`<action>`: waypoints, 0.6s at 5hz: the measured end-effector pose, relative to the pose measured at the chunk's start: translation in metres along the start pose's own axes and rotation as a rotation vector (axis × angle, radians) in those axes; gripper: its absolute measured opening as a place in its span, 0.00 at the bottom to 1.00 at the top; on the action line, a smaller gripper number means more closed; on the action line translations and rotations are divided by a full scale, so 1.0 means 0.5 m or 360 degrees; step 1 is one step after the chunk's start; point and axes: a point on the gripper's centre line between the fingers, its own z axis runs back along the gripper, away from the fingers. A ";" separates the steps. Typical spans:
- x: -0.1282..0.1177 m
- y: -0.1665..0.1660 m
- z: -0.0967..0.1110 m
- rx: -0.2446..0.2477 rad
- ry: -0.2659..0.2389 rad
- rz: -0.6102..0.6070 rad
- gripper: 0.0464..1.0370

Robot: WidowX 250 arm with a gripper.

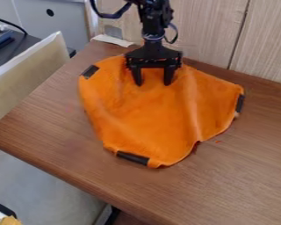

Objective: Move the cloth from bottom to top

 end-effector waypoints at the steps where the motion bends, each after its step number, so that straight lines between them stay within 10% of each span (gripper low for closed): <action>1: 0.004 -0.003 -0.002 0.0000 0.0005 -0.0006 0.96; 3: -0.014 -0.006 0.002 -0.0014 0.0029 -0.0049 0.96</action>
